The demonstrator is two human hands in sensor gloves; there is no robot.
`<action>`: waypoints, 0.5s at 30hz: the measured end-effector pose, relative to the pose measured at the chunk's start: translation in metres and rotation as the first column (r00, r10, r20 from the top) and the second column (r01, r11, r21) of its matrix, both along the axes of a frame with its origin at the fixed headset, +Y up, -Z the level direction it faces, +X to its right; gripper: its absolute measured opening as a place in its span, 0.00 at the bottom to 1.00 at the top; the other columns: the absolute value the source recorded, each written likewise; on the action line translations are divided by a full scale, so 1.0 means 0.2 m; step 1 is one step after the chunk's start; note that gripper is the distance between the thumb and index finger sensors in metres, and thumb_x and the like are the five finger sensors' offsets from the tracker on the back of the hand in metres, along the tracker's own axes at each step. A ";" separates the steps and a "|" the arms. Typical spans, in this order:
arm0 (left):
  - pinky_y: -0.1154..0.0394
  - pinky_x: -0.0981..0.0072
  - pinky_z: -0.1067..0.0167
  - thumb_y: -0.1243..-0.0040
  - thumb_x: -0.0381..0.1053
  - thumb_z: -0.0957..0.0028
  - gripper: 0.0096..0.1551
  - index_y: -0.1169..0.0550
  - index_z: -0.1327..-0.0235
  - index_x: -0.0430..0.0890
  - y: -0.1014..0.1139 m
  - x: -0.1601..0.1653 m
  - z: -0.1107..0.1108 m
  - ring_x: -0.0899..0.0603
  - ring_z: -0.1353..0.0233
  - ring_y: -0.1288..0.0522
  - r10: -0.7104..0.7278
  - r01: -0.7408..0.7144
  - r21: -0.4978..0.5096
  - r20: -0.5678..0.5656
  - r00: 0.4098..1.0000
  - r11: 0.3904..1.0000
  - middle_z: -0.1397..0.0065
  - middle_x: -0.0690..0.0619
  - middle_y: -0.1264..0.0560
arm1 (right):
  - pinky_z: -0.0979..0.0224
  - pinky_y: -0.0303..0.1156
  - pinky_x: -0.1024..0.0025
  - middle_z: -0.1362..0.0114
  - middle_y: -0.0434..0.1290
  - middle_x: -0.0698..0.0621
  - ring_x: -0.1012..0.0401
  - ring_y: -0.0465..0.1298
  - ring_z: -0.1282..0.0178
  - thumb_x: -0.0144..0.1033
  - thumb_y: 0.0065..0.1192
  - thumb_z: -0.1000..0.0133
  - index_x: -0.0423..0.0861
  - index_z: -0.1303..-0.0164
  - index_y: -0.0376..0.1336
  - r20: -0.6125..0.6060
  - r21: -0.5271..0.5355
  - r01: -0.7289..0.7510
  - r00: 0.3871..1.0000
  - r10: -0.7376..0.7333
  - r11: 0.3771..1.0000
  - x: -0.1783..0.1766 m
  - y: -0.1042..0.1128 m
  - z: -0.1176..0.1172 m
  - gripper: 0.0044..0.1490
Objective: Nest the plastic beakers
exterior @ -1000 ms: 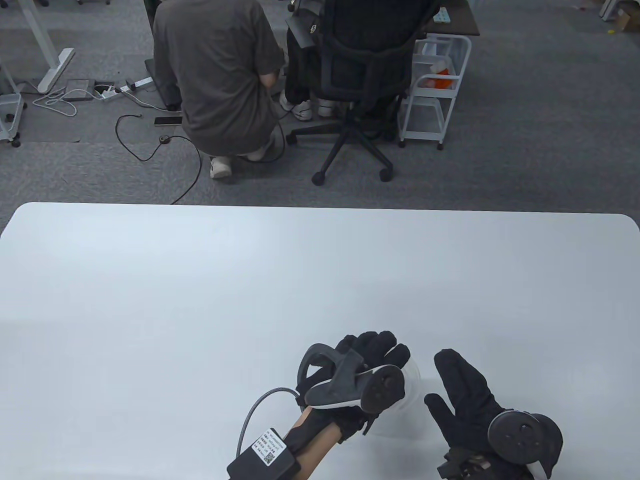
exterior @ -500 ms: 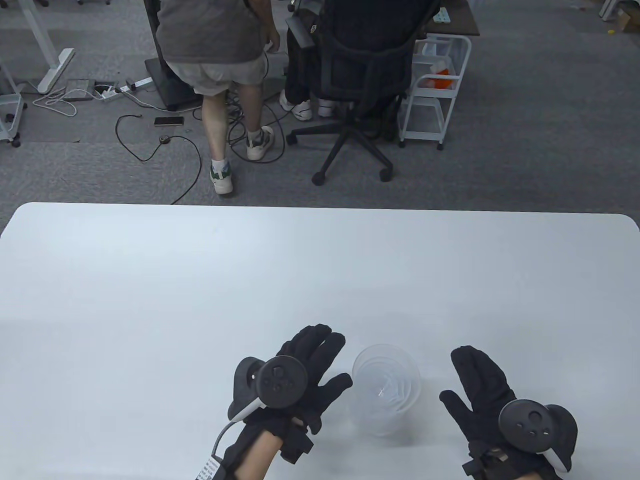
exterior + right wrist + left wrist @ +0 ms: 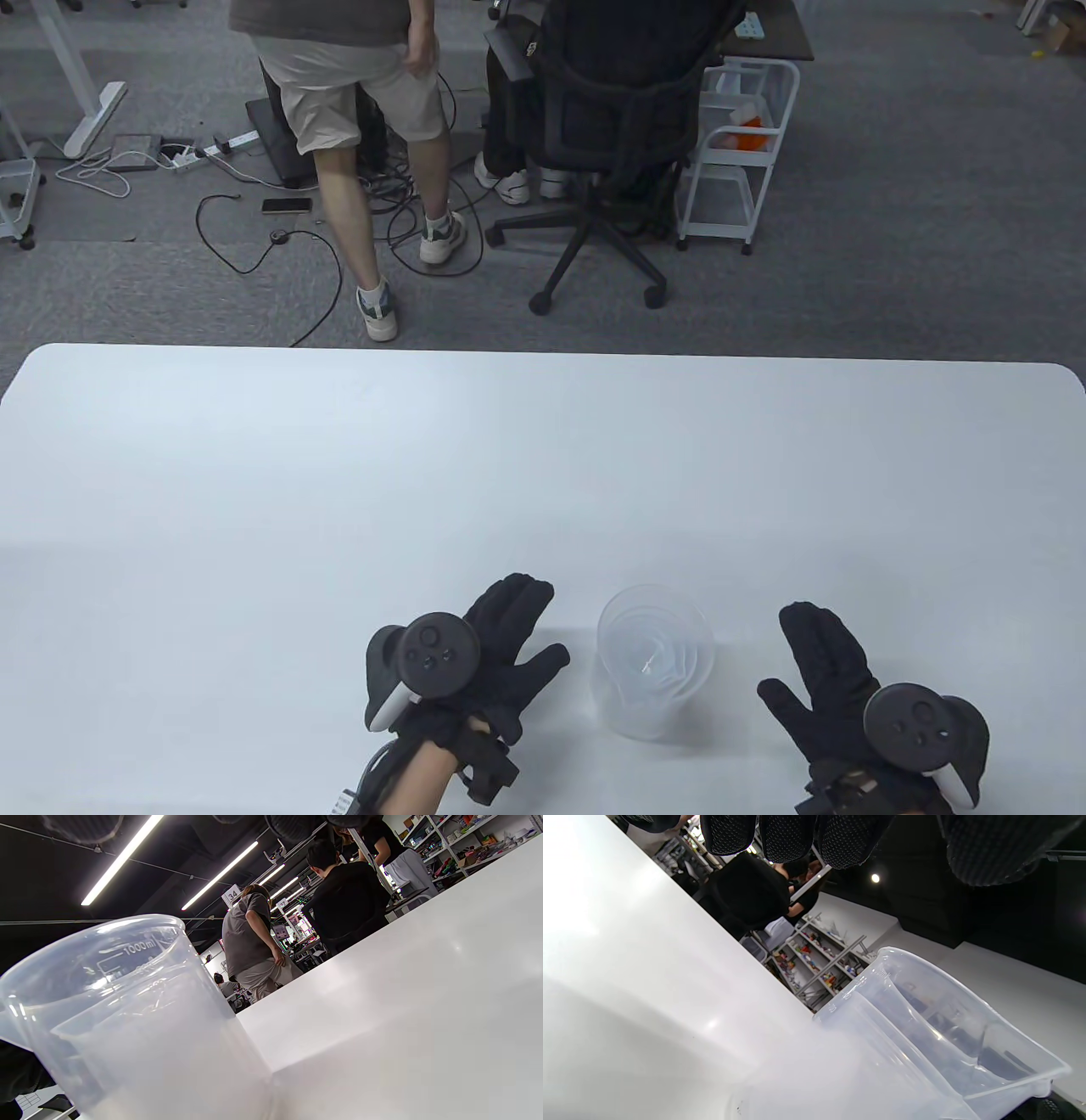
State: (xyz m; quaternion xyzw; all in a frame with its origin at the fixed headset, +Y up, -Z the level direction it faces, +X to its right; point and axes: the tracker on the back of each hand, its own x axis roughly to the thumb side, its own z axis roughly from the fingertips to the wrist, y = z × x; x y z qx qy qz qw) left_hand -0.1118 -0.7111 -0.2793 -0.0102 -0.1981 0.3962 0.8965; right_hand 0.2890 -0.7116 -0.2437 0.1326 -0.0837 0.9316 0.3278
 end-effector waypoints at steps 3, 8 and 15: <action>0.42 0.27 0.30 0.48 0.72 0.53 0.46 0.37 0.24 0.50 0.00 0.00 0.01 0.25 0.19 0.42 0.018 -0.018 -0.004 0.002 1.000 1.000 0.17 0.41 0.43 | 0.24 0.50 0.34 0.14 0.50 0.38 0.35 0.50 0.17 0.65 0.53 0.47 0.44 0.22 0.44 -0.003 -0.004 -0.004 1.000 0.004 1.000 0.00 -0.01 0.01 0.53; 0.42 0.27 0.30 0.48 0.72 0.53 0.46 0.37 0.24 0.49 -0.01 0.00 0.02 0.25 0.19 0.42 0.014 -0.014 -0.002 0.001 1.000 1.000 0.17 0.41 0.43 | 0.24 0.50 0.34 0.14 0.50 0.38 0.35 0.50 0.17 0.65 0.53 0.46 0.44 0.22 0.44 -0.016 -0.006 -0.017 1.000 0.017 1.000 -0.01 -0.02 0.01 0.53; 0.42 0.27 0.31 0.48 0.72 0.53 0.46 0.36 0.24 0.49 -0.02 0.00 0.02 0.25 0.19 0.42 0.004 -0.004 -0.002 -0.004 1.000 1.000 0.18 0.41 0.43 | 0.24 0.50 0.34 0.14 0.51 0.38 0.35 0.51 0.17 0.65 0.53 0.46 0.44 0.22 0.44 -0.014 0.011 -0.009 1.000 0.009 1.000 -0.01 -0.01 0.01 0.52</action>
